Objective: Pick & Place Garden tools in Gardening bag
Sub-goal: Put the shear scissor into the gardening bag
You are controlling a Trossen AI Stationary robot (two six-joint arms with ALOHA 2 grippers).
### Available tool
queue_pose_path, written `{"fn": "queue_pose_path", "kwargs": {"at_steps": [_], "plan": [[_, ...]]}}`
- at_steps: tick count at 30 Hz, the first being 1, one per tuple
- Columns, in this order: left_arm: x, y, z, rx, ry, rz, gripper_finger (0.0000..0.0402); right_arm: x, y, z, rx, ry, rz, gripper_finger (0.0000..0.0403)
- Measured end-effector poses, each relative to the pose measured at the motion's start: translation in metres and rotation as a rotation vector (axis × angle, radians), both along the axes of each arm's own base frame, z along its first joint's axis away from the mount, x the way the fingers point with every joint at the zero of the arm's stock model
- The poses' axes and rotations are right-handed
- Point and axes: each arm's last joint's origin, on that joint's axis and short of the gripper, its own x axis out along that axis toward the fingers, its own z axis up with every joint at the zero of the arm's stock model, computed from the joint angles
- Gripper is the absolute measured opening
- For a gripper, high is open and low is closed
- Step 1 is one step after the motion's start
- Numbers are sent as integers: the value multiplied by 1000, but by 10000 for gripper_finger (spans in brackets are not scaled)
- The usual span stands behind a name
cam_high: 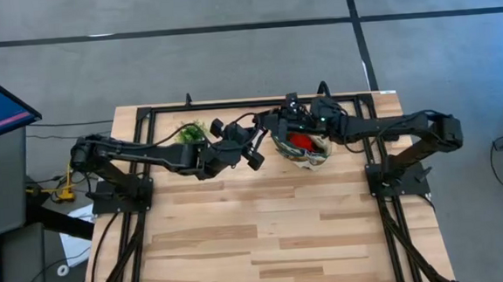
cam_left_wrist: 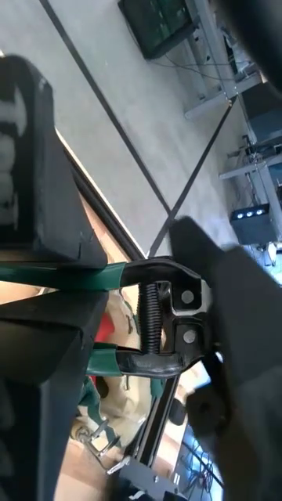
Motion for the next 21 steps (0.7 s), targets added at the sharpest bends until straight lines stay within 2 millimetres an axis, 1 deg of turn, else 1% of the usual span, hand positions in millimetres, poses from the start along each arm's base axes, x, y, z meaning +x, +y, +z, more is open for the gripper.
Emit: {"fn": "queue_pose_path", "kwargs": {"at_steps": [4,10,21], "plan": [[-1,0,0,12,-2,24,17,7,-1,1,-5,1,25,167],[-1,1,0,17,-1,34,17,7,-5,0,-8,15,22,118],[-1,2,0,25,3,50,17,5,-5,-3,0,51,12,31]]}}
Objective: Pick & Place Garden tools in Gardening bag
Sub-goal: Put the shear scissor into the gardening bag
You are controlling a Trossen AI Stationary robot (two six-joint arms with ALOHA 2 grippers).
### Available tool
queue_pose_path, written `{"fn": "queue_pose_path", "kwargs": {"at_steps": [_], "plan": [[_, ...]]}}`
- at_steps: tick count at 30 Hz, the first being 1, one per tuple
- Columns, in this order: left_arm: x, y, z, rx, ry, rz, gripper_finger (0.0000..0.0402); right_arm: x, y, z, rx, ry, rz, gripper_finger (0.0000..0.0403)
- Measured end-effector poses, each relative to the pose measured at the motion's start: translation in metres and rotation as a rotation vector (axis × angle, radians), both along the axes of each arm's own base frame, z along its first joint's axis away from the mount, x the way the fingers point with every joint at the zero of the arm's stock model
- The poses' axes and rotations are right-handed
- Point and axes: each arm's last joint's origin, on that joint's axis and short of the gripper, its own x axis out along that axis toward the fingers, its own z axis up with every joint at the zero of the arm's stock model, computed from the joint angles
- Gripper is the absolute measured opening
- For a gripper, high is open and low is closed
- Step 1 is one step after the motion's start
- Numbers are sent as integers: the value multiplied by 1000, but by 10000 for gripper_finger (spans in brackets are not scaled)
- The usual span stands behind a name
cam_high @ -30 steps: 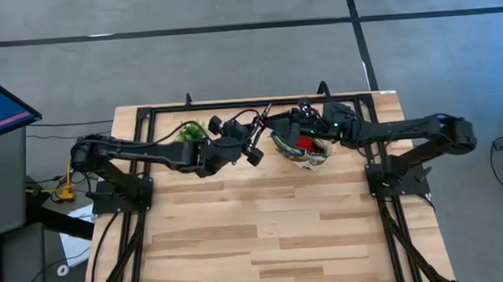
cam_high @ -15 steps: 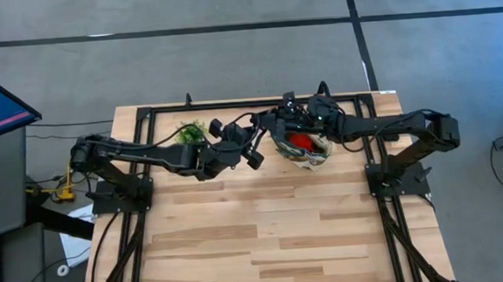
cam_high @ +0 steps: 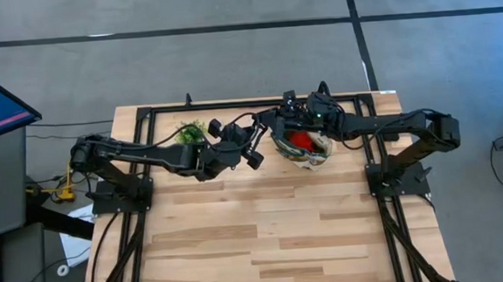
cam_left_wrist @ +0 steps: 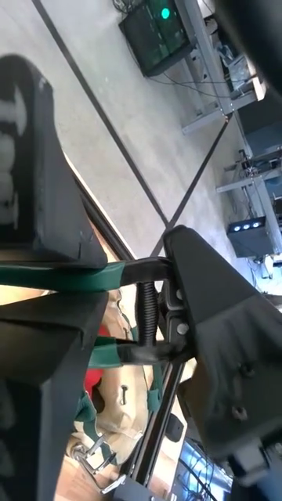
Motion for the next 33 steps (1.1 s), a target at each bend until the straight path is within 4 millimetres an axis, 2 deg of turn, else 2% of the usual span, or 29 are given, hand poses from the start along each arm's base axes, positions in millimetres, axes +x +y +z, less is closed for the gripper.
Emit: {"fn": "queue_pose_path", "kwargs": {"at_steps": [3,8,12,21,29,33], "plan": [[0,0,0,0,-1,0,23,0,0,-1,-23,11,-3,10],[0,0,1,-5,-12,-6,57,0,0,0,-44,9,4,7],[2,0,3,-42,-84,4,85,0,2,0,-65,9,22,6],[-5,3,14,-102,-172,1,134,-5,-2,6,-79,6,24,6],[-20,5,34,-103,-244,13,205,-24,-7,10,-152,121,-2,6],[-25,5,41,-107,-268,5,239,-39,-10,16,-222,195,-23,6]]}}
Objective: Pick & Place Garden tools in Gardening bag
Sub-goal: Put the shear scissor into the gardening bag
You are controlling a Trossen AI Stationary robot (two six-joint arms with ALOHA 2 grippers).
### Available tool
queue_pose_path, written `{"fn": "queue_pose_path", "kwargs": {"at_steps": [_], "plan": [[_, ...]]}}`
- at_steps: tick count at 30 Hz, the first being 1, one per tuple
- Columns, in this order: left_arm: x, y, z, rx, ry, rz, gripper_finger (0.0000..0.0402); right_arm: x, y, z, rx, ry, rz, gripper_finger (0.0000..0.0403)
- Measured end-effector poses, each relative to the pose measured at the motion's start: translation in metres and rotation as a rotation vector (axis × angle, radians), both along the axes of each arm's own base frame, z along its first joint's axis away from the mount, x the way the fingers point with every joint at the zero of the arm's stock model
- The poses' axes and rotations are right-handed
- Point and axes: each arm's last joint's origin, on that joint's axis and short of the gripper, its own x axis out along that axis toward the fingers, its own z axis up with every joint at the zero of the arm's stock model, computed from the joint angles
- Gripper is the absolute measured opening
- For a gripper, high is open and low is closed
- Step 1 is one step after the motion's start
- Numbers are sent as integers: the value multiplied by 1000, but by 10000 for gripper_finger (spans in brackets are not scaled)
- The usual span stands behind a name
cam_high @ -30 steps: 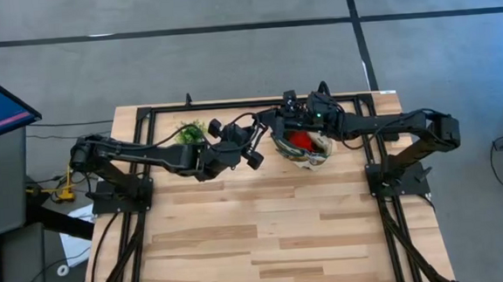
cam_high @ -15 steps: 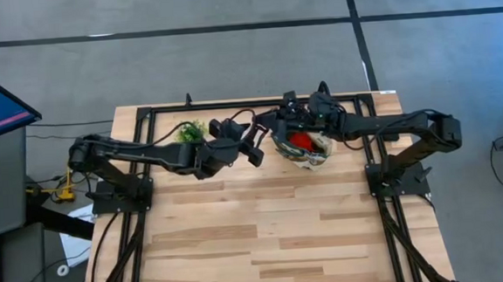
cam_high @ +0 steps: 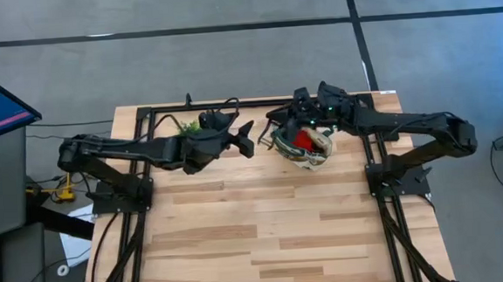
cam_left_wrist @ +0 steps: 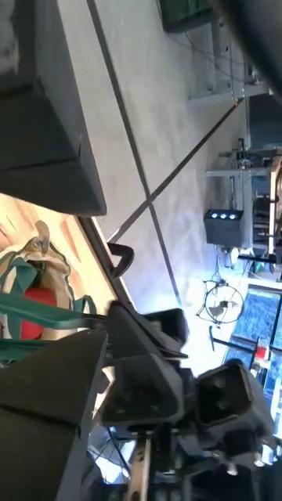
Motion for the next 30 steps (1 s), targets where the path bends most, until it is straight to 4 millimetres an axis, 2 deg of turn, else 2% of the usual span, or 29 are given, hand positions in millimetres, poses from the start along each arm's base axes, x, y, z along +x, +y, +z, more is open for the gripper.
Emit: {"fn": "queue_pose_path", "kwargs": {"at_steps": [8,13,22,30], "plan": [[-2,-1,2,-7,-3,-26,257,-41,-10,8,-150,196,-138,6],[-2,-1,2,-7,-4,-26,251,-55,-17,3,-197,326,-188,6],[-2,0,2,-7,-3,-25,246,-45,-26,-20,-247,495,-165,6],[-2,0,2,-7,-3,-25,246,-33,-30,-46,-248,637,-60,6]]}}
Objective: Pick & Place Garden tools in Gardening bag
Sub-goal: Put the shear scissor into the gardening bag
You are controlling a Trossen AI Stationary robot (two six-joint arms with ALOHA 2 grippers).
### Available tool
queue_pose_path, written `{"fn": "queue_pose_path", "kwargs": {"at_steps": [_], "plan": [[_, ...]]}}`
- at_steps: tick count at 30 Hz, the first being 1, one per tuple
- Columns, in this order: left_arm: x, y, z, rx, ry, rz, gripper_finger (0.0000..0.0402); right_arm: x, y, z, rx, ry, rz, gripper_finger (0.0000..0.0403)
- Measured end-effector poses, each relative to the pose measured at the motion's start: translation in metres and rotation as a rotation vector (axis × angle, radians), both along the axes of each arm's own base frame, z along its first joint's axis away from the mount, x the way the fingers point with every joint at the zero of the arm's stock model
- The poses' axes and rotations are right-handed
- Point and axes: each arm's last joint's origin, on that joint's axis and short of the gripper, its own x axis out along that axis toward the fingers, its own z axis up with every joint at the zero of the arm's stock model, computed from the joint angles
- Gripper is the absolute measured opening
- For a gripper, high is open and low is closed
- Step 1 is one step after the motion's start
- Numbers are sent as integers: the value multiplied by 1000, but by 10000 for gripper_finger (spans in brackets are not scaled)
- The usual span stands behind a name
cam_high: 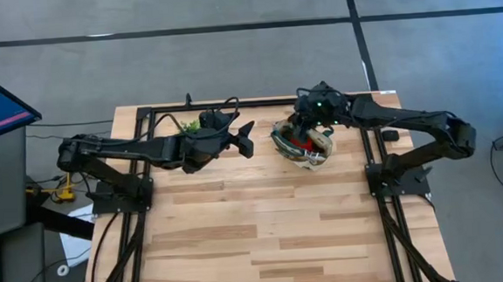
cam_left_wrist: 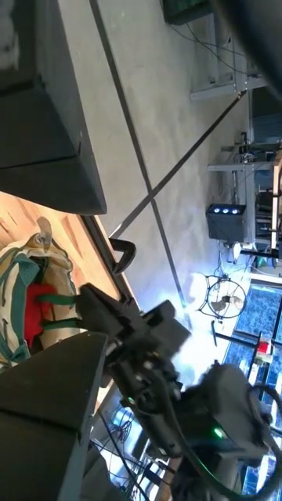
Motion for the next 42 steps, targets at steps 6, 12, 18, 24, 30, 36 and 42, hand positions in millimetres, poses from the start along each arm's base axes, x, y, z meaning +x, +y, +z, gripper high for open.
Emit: {"fn": "queue_pose_path", "kwargs": {"at_steps": [6,12,18,24,30,36,42], "plan": [[0,0,0,0,0,0,246,4,1,-17,45,109,15,6],[0,0,0,0,1,0,246,7,2,-22,38,150,46,6],[0,0,-1,0,2,0,246,7,-2,-24,-1,176,43,6],[0,0,-1,0,2,0,246,2,-5,-14,-20,147,25,6],[0,0,-1,0,4,0,246,-1,-3,22,-40,191,50,6],[0,0,-1,-1,3,0,246,-7,0,30,1,284,81,6],[0,0,-1,-1,5,0,246,-14,4,24,65,361,108,6]]}}
